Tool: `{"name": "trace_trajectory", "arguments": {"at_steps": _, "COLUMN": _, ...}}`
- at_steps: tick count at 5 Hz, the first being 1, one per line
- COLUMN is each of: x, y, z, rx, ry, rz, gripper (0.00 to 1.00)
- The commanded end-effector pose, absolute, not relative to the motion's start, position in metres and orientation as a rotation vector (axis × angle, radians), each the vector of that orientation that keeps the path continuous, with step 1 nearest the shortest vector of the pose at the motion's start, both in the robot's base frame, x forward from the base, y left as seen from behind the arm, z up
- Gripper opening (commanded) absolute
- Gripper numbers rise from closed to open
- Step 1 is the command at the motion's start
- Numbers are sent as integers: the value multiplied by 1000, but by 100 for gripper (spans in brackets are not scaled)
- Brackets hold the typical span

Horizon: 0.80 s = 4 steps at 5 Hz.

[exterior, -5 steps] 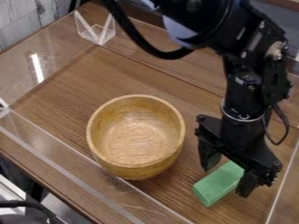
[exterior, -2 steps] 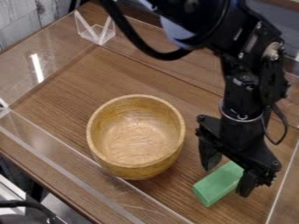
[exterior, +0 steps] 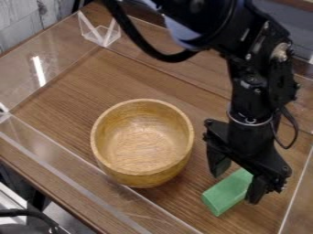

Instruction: Put the green block in the brown bowl

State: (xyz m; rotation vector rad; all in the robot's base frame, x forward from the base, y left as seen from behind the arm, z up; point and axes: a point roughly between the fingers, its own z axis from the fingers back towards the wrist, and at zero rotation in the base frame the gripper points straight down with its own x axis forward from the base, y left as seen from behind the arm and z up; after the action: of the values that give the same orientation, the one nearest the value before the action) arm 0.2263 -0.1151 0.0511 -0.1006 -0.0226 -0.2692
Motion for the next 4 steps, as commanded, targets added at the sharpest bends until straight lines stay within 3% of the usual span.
{"name": "trace_trajectory", "arguments": {"at_steps": 1, "x": 231, "y": -115, "z": 46, "rx": -109, "ry": -53, "rz": -270, "gripper": 100}}
{"name": "trace_trajectory", "arguments": {"at_steps": 2, "x": 232, "y": -114, "z": 36, "rx": -107, "ry": -55, "rz": -270, "gripper": 100}}
{"name": "trace_trajectory", "arguments": {"at_steps": 3, "x": 232, "y": -113, "z": 32, "rx": -107, "ry": -57, "rz": -263, "gripper": 0}}
{"name": "trace_trajectory", "arguments": {"at_steps": 4, "x": 229, "y": -109, "z": 46, "rx": -110, "ry": -46, "rz": -236, "gripper": 0}}
